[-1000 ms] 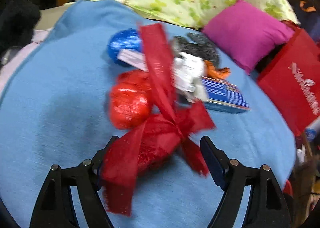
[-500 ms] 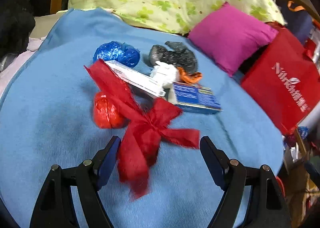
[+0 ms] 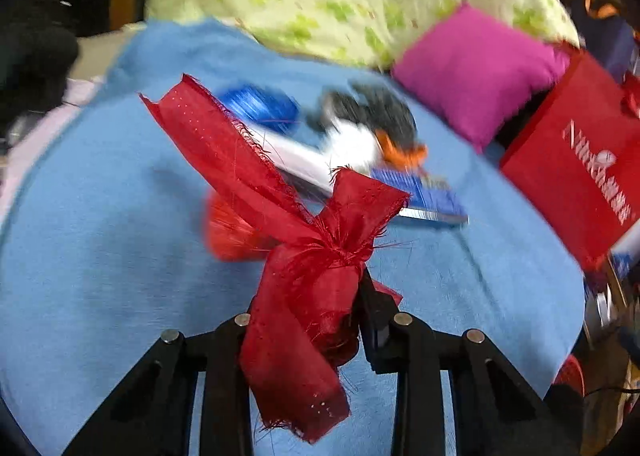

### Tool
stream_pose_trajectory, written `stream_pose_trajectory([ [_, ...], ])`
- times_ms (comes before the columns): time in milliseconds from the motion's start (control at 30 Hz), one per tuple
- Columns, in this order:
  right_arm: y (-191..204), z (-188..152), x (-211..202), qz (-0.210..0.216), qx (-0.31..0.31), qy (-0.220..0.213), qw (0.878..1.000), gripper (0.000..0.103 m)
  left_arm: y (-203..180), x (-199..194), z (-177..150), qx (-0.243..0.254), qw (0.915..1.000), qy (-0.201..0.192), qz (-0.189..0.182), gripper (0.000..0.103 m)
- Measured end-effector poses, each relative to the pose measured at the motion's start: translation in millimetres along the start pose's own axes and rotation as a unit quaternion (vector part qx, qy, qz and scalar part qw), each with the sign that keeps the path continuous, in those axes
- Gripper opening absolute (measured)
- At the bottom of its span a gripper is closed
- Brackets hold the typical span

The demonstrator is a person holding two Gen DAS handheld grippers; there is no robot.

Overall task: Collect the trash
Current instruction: 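Grasp the red ribbon bow with the left tool, then grasp the blue medicine blister pack with the right tool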

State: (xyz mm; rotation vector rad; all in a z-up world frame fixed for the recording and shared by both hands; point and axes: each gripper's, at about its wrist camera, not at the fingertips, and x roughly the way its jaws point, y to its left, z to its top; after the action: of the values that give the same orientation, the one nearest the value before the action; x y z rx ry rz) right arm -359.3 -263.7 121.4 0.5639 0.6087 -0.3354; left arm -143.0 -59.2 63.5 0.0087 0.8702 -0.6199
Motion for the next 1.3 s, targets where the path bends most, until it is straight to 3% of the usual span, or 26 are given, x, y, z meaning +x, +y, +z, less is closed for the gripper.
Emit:
stream_pose_trajectory([
  [167, 25.7, 3.7, 27.1, 0.012, -0.028, 0.022, 0.999, 0.075, 40.7, -37.0, 2.9, -0.051, 0.9925, -0.077, 0.080, 0.033],
  [367, 72.0, 17.2, 80.3, 0.028, -0.075, 0.043, 0.996, 0.075, 85.7, -33.8, -3.5, -0.123, 0.9761, -0.089, 0.156, 0.033],
  [467, 90.2, 27.6, 110.0, 0.029, -0.084, 0.051, 0.995, 0.075, 95.9, -30.2, -6.6, -0.141, 0.9740, -0.080, 0.159, 0.033],
  [600, 112.4, 47.0, 158.1, 0.018, -0.071, 0.055, 0.996, 0.087, 97.0, -29.0, -5.1, -0.140, 0.9751, -0.077, 0.154, 0.033],
  [667, 120.5, 54.3, 178.1, 0.013, -0.068, 0.059, 0.996, 0.088, 97.3, -26.1, -3.6, -0.138, 0.9760, -0.075, 0.150, 0.033],
  [867, 143.6, 65.6, 233.9, -0.048, -0.098, 0.071, 0.991, 0.096, 93.5, -27.5, -0.8, -0.127, 0.9762, -0.084, 0.154, 0.033],
  [1133, 159.1, 54.2, 271.9, -0.116, -0.167, 0.083, 0.976, 0.097, 91.5, -24.1, 1.9, -0.122, 0.9777, -0.083, 0.149, 0.033],
  [1300, 150.1, 51.8, 268.3, -0.126, -0.172, 0.088, 0.973, 0.097, 88.8, -26.5, 1.5, -0.115, 0.9776, -0.089, 0.153, 0.033],
])
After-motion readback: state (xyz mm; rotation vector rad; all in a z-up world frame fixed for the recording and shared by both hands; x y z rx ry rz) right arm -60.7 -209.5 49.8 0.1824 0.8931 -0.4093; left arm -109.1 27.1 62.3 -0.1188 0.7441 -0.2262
